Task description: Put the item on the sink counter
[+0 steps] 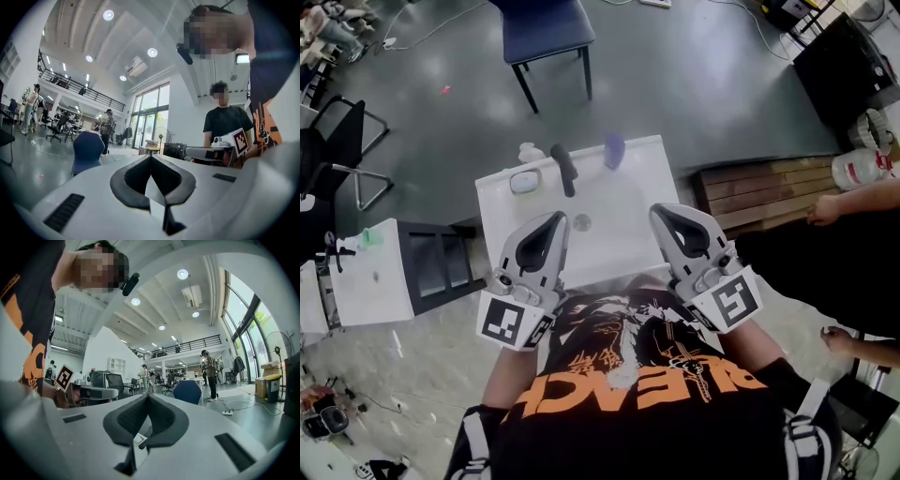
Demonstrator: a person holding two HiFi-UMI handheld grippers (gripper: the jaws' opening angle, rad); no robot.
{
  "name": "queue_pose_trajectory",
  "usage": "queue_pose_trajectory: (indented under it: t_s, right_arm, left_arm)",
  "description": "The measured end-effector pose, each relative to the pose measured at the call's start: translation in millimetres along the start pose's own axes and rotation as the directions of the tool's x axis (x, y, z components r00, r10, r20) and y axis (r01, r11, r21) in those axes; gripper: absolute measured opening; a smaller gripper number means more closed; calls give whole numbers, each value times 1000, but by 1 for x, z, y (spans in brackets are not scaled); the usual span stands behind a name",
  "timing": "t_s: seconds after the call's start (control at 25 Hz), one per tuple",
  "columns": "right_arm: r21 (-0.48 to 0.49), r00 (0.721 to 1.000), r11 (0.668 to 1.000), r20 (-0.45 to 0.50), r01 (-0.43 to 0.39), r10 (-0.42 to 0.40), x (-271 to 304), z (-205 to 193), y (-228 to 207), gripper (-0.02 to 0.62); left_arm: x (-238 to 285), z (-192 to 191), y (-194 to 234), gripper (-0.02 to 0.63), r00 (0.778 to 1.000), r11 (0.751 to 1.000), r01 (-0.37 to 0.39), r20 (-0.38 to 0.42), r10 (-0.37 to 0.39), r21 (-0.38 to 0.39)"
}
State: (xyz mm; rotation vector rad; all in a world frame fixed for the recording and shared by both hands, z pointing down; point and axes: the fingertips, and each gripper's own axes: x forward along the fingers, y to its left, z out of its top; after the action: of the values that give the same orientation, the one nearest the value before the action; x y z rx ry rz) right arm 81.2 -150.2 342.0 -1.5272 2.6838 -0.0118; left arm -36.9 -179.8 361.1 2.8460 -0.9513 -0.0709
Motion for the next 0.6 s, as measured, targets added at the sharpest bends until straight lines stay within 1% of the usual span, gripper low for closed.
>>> queue_pose_trajectory:
  t_s: [0.12,0.28,0.6]
  right_arm:
    - [-17,1000,1000,-21,-4,4,1,-4,1,14]
    - [-12,1000,1000,0,1,-1,6,5,1,14]
    - [-19,1000,1000,1,-11,11,8,6,3,14]
  left_arm:
    - [-1,-1,3,16,1000,1000,-7,-2,7,-3]
    - [-2,1,1,15,1000,1000,-8,-3,8,0]
    - [3,-3,-5,16,1000,1000,2,-13,-2,-5]
